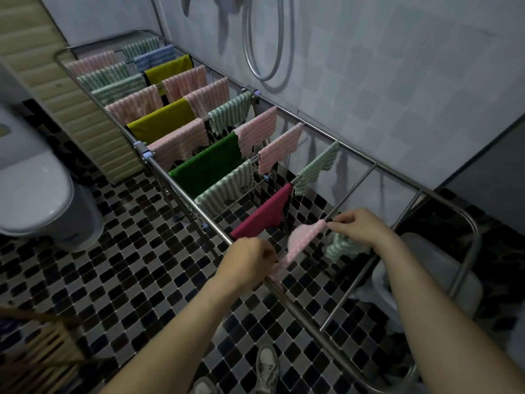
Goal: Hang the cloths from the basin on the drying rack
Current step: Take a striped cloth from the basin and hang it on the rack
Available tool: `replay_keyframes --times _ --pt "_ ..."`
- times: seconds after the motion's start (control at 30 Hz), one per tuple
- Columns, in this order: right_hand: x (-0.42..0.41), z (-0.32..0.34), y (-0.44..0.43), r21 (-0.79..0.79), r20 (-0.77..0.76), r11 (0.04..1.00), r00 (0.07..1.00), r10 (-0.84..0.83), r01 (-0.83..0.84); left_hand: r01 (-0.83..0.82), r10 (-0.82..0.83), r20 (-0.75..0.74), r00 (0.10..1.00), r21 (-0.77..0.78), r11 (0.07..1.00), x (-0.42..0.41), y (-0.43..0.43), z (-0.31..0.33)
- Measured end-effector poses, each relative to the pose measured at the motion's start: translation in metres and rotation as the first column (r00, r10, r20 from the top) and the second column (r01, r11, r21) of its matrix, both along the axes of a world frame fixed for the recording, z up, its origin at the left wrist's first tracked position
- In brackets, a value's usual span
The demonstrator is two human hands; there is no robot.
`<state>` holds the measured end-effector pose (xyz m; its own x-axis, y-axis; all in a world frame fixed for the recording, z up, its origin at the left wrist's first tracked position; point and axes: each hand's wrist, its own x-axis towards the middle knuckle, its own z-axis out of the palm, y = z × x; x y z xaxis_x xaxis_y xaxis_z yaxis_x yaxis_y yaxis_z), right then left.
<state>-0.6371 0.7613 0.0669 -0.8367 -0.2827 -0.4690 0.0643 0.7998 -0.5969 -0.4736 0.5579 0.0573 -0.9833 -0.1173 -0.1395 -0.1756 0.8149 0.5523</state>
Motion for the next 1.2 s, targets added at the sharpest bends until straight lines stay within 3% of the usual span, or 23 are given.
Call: replay_keyframes --times 0.17,0.43,0.57,0.8,1.1,1.2 --pt "0.007 -0.013 -0.012 -0.076 -0.015 0.993 0.995 -0.096 0.095 0.034 -0.036 0.102 0.994 0.014 0.999 0.0 0.007 -0.015" --pt "0.0 -0.019 -0.014 -0.08 -0.158 0.975 0.963 -0.217 0.207 0.052 -0.053 -0.058 0.997 -0.002 0.999 0.001 0.005 -0.01" --pt "-0.002 -0.021 -0.015 -0.034 -0.201 0.984 0.963 -0.177 0.173 0.107 -0.107 0.0 0.994 -0.057 0.993 0.003 0.003 -0.011" --pt "-0.004 -0.022 -0.015 -0.039 -0.146 0.992 0.982 -0.123 0.119 0.08 -0.08 0.061 0.995 0.002 0.997 0.003 0.007 -0.007" --pt "-0.005 -0.011 -0.013 -0.056 -0.104 0.991 0.986 -0.127 0.122 0.154 -0.143 0.108 0.984 -0.102 0.983 0.0 0.005 0.0" --pt "-0.008 0.007 -0.005 -0.034 -0.158 0.991 0.979 -0.13 0.126 0.143 -0.133 0.115 0.985 -0.088 0.986 -0.004 0.003 0.003"
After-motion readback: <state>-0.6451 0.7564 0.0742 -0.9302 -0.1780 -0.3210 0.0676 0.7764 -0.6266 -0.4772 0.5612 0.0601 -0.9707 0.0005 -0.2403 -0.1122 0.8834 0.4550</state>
